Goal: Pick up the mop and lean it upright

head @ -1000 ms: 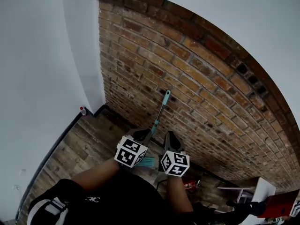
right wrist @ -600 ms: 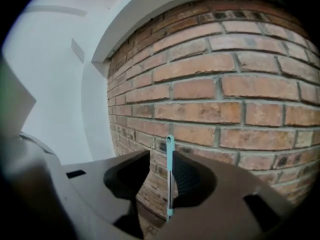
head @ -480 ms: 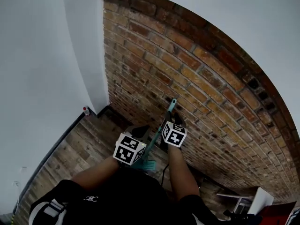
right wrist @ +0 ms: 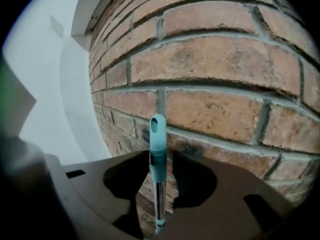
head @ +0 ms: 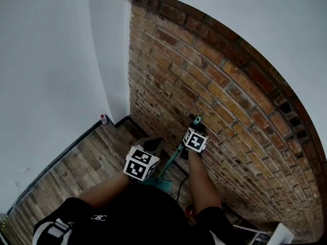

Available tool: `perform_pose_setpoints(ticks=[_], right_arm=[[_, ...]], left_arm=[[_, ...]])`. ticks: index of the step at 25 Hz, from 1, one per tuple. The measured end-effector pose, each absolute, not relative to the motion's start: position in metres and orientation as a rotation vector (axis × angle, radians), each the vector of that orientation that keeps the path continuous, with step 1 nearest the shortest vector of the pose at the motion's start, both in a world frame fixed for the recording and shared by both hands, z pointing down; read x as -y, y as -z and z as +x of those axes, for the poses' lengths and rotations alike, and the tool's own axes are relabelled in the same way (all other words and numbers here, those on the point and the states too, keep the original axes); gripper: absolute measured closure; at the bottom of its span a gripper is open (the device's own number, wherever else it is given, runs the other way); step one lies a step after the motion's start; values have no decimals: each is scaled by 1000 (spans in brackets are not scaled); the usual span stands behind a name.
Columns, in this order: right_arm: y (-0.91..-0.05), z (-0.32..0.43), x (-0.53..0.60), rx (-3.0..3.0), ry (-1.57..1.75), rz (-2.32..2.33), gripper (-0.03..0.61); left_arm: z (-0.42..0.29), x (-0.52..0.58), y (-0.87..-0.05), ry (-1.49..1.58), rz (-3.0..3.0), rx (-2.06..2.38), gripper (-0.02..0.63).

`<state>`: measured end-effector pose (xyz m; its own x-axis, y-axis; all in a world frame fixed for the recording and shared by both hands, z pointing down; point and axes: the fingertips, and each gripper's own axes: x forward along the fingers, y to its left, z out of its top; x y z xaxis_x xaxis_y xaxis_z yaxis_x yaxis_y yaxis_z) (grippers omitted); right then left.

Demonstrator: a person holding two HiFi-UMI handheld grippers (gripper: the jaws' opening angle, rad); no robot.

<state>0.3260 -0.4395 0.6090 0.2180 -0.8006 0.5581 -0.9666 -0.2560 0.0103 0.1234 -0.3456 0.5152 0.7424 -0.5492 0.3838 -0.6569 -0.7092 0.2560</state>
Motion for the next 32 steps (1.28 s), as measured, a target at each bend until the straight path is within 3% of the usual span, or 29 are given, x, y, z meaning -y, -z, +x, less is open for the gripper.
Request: perform_pose_setpoints(ticks=[5,19,32], right_arm=[[-613,322,442,1656,-620,2096,469],[-593,331,376,1807,-561,2100,469],[-565,296,274,1955,-478,2072,469]], left_arm=[[118,345,-512,-401,2556,961,621],[143,321,-528,-428,2521,914,621],[174,310,-538,-455,2509,878,621]])
